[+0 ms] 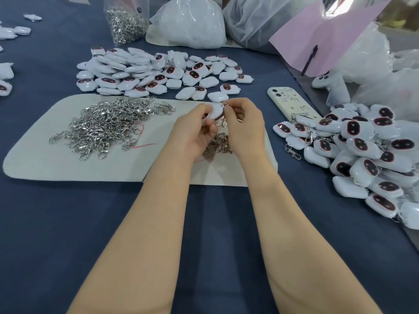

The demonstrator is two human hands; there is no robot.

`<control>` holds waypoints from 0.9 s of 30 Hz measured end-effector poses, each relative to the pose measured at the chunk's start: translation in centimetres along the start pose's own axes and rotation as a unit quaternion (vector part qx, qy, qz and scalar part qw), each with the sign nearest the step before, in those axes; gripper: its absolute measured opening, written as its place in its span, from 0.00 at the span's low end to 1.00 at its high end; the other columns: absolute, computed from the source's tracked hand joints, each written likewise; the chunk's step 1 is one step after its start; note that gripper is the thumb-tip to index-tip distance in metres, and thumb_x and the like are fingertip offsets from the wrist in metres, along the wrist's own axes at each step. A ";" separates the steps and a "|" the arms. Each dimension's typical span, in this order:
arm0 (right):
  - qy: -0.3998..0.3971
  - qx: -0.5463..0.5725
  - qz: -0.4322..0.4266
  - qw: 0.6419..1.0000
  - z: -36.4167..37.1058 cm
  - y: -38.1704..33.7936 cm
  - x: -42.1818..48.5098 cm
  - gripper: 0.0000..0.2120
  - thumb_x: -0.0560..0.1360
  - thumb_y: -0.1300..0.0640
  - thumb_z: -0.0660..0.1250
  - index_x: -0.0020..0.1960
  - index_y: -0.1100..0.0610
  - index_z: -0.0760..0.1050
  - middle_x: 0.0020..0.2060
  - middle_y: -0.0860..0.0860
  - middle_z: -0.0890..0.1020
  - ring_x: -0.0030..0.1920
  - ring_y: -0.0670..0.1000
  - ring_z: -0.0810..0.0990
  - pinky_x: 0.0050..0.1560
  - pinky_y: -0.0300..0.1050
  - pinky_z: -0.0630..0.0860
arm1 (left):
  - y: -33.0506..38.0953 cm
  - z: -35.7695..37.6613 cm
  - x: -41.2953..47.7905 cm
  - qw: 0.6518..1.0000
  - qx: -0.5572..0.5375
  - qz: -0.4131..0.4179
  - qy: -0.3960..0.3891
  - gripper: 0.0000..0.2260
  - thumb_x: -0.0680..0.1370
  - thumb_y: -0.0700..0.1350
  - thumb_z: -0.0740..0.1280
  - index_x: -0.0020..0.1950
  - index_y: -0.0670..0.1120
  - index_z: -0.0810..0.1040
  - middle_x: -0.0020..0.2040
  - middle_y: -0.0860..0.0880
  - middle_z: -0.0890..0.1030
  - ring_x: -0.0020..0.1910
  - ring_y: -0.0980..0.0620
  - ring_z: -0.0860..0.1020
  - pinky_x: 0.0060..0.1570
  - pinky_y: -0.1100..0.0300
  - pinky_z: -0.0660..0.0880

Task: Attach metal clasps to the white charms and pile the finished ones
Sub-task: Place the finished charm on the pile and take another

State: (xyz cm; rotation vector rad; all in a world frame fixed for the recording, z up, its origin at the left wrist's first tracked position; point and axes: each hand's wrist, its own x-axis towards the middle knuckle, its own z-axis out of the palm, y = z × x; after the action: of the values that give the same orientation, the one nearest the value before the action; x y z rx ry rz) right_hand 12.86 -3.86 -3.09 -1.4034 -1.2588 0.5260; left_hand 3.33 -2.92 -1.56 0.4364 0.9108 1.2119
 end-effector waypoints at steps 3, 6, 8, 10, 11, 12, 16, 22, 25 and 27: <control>0.012 0.044 0.008 0.999 0.1 -0.2 -0.1 0.05 0.76 0.62 0.64 0.47 0.53 0.73 0.41 0.46 0.79 0.43 0.46 0.78 0.49 0.39 0.76 | 0.3 -0.1 -0.1 0.998 -0.046 -0.033 -0.012 0.11 0.77 0.36 0.63 0.36 0.42 0.67 0.19 0.51 0.67 0.17 0.59 0.66 0.19 0.71 0.67; 0.035 0.078 0.014 0.996 0.0 -0.6 -0.2 0.06 0.76 0.61 0.65 0.44 0.51 0.73 0.39 0.45 0.79 0.44 0.48 0.78 0.51 0.45 0.77 | 0.5 -0.1 -0.2 0.996 -0.069 -0.057 -0.027 0.07 0.77 0.37 0.64 0.40 0.40 0.70 0.22 0.50 0.68 0.18 0.59 0.67 0.19 0.71 0.68; 0.045 0.076 0.009 0.996 -0.1 -0.7 -0.2 0.07 0.76 0.60 0.66 0.43 0.50 0.74 0.39 0.43 0.79 0.44 0.46 0.78 0.50 0.42 0.76 | 0.4 -0.1 -0.2 0.995 -0.078 -0.063 -0.029 0.07 0.77 0.37 0.64 0.39 0.40 0.70 0.21 0.50 0.68 0.18 0.59 0.67 0.20 0.71 0.68; 0.048 0.029 -0.025 0.998 -0.2 -0.6 -0.3 0.05 0.76 0.60 0.65 0.43 0.52 0.75 0.37 0.41 0.78 0.42 0.45 0.77 0.47 0.35 0.73 | 0.4 -0.1 -0.2 0.996 -0.069 -0.050 -0.016 0.09 0.77 0.37 0.65 0.38 0.41 0.70 0.20 0.51 0.67 0.18 0.60 0.66 0.19 0.71 0.67; 0.041 -0.005 -0.047 0.998 -0.2 -0.6 -0.3 0.05 0.76 0.61 0.65 0.43 0.53 0.75 0.36 0.42 0.78 0.41 0.45 0.76 0.44 0.31 0.71 | 0.4 -0.1 -0.1 0.999 -0.042 -0.025 -0.002 0.08 0.77 0.37 0.65 0.38 0.42 0.70 0.20 0.51 0.67 0.18 0.60 0.66 0.19 0.71 0.67; 0.029 -0.039 -0.063 0.997 -0.2 -0.5 -0.4 0.05 0.76 0.61 0.64 0.43 0.55 0.76 0.36 0.43 0.78 0.40 0.45 0.76 0.42 0.29 0.69 | 0.4 -0.2 0.0 1.000 0.009 0.019 0.017 0.08 0.77 0.38 0.66 0.38 0.42 0.71 0.22 0.51 0.68 0.18 0.59 0.66 0.20 0.69 0.66; -0.031 -0.154 -0.090 0.983 0.0 -0.1 -0.2 0.06 0.77 0.63 0.61 0.45 0.61 0.77 0.35 0.47 0.75 0.39 0.48 0.72 0.37 0.36 0.63 | 0.3 -0.3 0.3 0.891 0.348 0.284 0.067 0.03 0.75 0.44 0.69 0.45 0.45 0.77 0.34 0.53 0.75 0.32 0.55 0.73 0.34 0.64 0.71; -0.066 -0.180 -0.069 0.979 -0.5 0.2 0.0 0.07 0.77 0.62 0.61 0.47 0.60 0.77 0.34 0.43 0.72 0.40 0.47 0.72 0.41 0.36 0.66 | -0.7 -0.1 0.1 0.801 0.451 0.391 0.051 0.04 0.74 0.44 0.69 0.46 0.47 0.75 0.37 0.56 0.75 0.37 0.53 0.74 0.40 0.64 0.69; -0.049 -0.076 -0.008 0.996 -0.3 0.2 -0.1 0.04 0.76 0.61 0.64 0.49 0.56 0.76 0.36 0.39 0.73 0.39 0.39 0.74 0.42 0.26 0.68 | -0.5 0.1 0.3 0.923 0.268 0.272 0.055 0.06 0.77 0.43 0.67 0.42 0.46 0.73 0.32 0.52 0.75 0.28 0.55 0.75 0.36 0.59 0.75; -0.031 -0.032 0.002 0.999 -0.1 0.1 -0.1 0.03 0.76 0.60 0.64 0.47 0.53 0.74 0.38 0.39 0.76 0.41 0.37 0.75 0.44 0.24 0.69 | -0.3 0.0 0.4 0.979 0.126 0.150 0.050 0.08 0.78 0.42 0.66 0.39 0.43 0.73 0.24 0.51 0.73 0.21 0.58 0.72 0.28 0.64 0.75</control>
State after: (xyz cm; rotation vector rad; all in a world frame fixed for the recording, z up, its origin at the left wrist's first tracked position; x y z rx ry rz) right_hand 12.95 -3.99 -3.19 -1.4521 -1.3327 0.5405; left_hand 3.55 -2.60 -1.92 0.7415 1.1192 1.4062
